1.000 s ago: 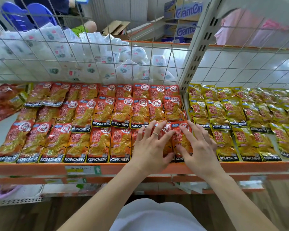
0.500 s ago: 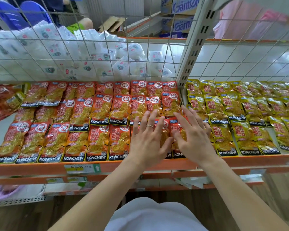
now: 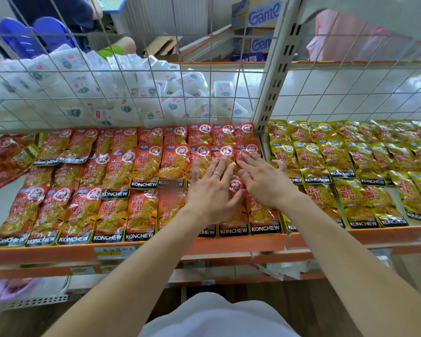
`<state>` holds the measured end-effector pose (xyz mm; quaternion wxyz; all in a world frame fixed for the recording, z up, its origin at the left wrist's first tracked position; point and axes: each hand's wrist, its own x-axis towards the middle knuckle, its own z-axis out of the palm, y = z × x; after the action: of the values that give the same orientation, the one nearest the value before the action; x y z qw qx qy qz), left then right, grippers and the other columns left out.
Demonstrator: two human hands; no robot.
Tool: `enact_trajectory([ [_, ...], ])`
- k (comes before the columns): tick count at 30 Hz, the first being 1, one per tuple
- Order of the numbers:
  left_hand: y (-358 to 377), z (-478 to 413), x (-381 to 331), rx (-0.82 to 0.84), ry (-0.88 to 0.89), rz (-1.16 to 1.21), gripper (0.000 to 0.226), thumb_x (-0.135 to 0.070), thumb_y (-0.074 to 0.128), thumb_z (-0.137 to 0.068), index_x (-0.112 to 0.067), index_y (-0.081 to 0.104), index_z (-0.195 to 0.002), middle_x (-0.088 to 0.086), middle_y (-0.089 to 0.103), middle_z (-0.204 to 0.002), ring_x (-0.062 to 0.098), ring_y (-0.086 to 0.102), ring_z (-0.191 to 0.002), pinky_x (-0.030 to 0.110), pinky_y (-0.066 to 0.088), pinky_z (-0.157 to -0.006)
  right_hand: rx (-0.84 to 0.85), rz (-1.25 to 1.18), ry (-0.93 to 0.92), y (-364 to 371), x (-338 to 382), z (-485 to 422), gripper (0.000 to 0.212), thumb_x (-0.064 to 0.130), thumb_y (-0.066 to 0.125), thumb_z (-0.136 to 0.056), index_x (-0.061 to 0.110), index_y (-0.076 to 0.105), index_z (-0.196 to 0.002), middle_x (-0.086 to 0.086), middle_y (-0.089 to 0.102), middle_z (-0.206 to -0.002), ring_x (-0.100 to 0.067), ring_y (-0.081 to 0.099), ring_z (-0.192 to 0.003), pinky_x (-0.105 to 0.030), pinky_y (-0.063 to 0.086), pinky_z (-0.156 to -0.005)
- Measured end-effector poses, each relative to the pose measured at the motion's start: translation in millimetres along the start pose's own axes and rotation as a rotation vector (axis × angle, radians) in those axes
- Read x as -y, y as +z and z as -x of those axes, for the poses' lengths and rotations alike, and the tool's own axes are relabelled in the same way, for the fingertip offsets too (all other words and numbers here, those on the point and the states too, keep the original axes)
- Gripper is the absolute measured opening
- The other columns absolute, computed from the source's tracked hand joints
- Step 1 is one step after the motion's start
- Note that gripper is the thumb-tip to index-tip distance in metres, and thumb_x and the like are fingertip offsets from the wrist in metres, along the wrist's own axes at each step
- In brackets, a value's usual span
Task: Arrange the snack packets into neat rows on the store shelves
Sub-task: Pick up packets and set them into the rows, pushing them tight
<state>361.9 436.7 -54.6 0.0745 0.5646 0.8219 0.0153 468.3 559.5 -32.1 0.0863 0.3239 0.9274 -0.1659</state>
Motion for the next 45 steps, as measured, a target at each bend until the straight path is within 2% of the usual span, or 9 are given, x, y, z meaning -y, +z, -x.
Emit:
enact_trajectory([
  [10,0,0,4,-0.056,0.011,0.056,0.073,-0.064,0.011,-0.099,-0.026,0.006,-0.161,-0.006,-0.005,-0.168,0.010,-0.008,-0.154,0.051,-0.017,-0.121,-0.119,-0.071,-0.004,6,2,10,0.049,0.043,0.027,-0.107,0.033,0.032,-0.154,0.012,0.016,-0.165,-0.006,0.008,-0.152,-0.051,0.006,-0.119],
  [14,-6,11,23,-0.127,-0.100,0.109,0.075,-0.063,0.007,-0.093,-0.030,0.007,-0.160,-0.007,-0.007,-0.168,0.015,-0.011,-0.154,0.052,-0.013,-0.122,-0.179,-0.085,-0.061,8,8,17,0.053,0.050,0.028,-0.105,0.037,0.023,-0.156,0.010,0.008,-0.167,-0.008,0.000,-0.153,-0.050,0.001,-0.120],
  [19,-3,32,41,-0.080,-0.243,0.065,0.077,-0.066,-0.001,-0.089,-0.035,0.008,-0.159,-0.004,-0.013,-0.168,0.022,-0.018,-0.153,0.057,-0.016,-0.118,-0.119,0.060,-0.180,13,25,16,0.065,0.067,0.019,-0.099,0.039,0.015,-0.157,0.008,0.000,-0.168,-0.013,-0.007,-0.154,-0.054,-0.002,-0.120],
  [23,0,39,46,-0.109,-0.304,0.077,0.075,-0.064,0.001,-0.091,-0.035,0.016,-0.159,-0.004,-0.004,-0.169,0.022,-0.010,-0.154,0.057,-0.011,-0.120,-0.073,0.096,-0.207,16,37,12,0.068,0.069,0.016,-0.098,0.038,0.010,-0.158,0.009,-0.006,-0.167,-0.012,-0.011,-0.153,-0.058,-0.006,-0.119],
  [26,4,46,52,-0.092,-0.312,0.069,0.078,-0.064,-0.007,-0.088,-0.036,0.015,-0.158,-0.006,-0.003,-0.169,0.022,-0.004,-0.155,0.057,-0.008,-0.120,-0.053,0.114,-0.246,16,48,11,0.066,0.067,0.017,-0.099,0.039,0.008,-0.158,0.008,-0.007,-0.167,-0.013,-0.011,-0.153,-0.059,-0.006,-0.119],
  [32,8,48,56,-0.121,-0.311,0.049,0.076,-0.060,-0.004,-0.090,-0.037,0.023,-0.157,-0.005,0.009,-0.168,0.024,0.012,-0.151,0.046,0.012,-0.116,0.005,0.162,-0.218,24,59,7,0.065,0.068,0.010,-0.098,0.041,0.007,-0.157,0.005,0.001,-0.168,-0.016,-0.005,-0.154,-0.061,-0.007,-0.117],
  [39,15,48,56,-0.141,-0.320,0.062,0.072,-0.059,0.000,-0.092,-0.039,0.022,-0.157,-0.008,0.010,-0.168,0.021,0.011,-0.151,0.044,0.014,-0.118,-0.017,0.159,-0.201,27,58,9,0.064,0.065,0.013,-0.100,0.038,0.013,-0.158,0.005,0.005,-0.168,-0.015,-0.003,-0.154,-0.060,-0.007,-0.117],
  [45,13,49,53,-0.117,-0.320,0.072,0.075,-0.058,-0.006,-0.088,-0.040,0.017,-0.158,-0.011,0.003,-0.168,0.020,0.003,-0.153,0.045,0.008,-0.120,-0.040,0.127,-0.180,32,60,13,0.063,0.063,0.017,-0.101,0.036,0.013,-0.158,0.004,0.003,-0.168,-0.015,-0.004,-0.154,-0.060,-0.005,-0.116],
])
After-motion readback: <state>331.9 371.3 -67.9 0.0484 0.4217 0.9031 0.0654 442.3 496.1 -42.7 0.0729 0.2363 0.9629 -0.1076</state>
